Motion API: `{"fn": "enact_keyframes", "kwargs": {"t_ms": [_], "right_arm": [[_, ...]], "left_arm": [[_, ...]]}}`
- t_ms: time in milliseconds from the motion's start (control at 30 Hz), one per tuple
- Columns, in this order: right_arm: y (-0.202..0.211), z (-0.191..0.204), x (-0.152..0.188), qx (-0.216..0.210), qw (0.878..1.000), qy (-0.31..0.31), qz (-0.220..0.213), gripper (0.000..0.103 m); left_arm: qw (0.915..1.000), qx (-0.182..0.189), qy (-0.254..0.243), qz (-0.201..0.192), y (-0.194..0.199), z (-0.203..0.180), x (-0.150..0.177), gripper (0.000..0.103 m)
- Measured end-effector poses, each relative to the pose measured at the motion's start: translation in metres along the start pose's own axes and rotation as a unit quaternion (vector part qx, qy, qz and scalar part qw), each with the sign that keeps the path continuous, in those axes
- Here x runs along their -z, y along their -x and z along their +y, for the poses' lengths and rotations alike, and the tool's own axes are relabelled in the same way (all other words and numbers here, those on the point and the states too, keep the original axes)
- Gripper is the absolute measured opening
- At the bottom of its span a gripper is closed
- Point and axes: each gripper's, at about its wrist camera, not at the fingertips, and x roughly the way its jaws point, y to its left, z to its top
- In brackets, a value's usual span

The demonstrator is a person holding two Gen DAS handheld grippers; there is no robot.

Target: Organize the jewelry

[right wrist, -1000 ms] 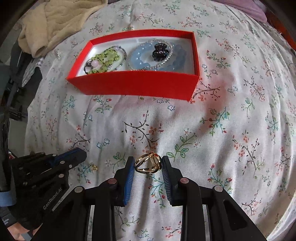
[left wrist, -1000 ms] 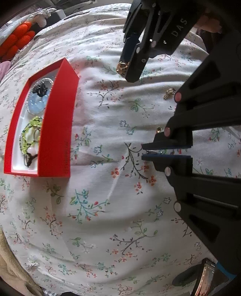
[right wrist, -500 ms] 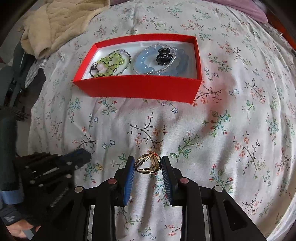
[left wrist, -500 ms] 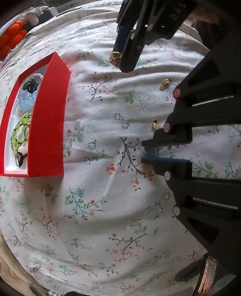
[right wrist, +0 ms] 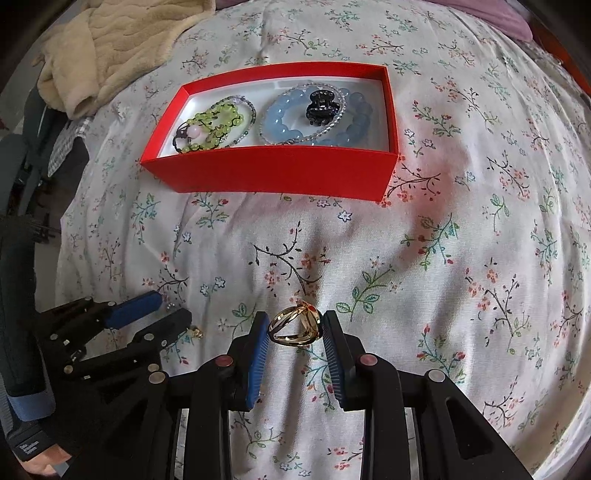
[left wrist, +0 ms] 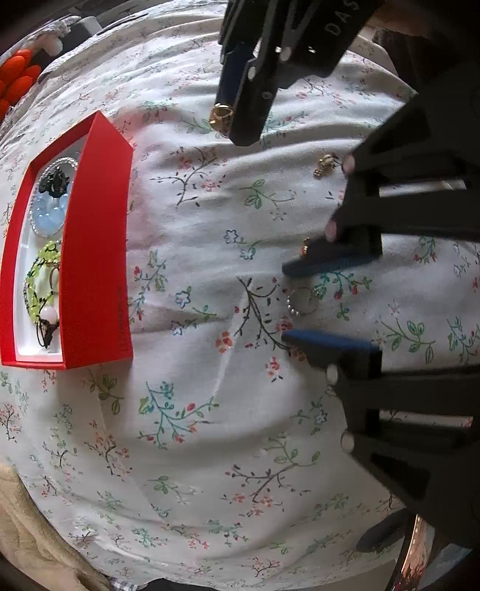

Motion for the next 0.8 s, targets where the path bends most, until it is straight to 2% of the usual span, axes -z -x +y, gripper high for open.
{"fn": "enact_keyframes", "kwargs": {"t_ms": [33,200,267,600,800], "right_arm": [[0.000,0.000,0.000,0.000,1.000,0.000,0.000,0.030],[0.001,0.000,0.000,0.001,1.000,-0.002,-0.001,0.030],[0.002,-0.001,0.000,0.000,1.000,-0.003,-0.003,0.030],[0.010,-0.002,0.000,-0.004,1.000,-0.002,-0.011,0.030],[0.012,-0.001,0.000,-0.006,1.000,0.000,-0.013,0.030]], "left_arm": [[1.0000,0.003,-0.003,0.002,0.001,-0.002,0.000,0.017],[1.0000,0.004,-0.008,0.001,-0.003,-0.003,0.002,0.015],[0.9999,0.008,-0.008,-0.001,0.000,-0.004,0.002,0.006],[0.9999,0.008,-0.005,-0.013,0.009,0.002,0.002,0.006],[0.9994,0.007,-0.005,-0.034,0.024,0.006,-0.002,0.005]]}}
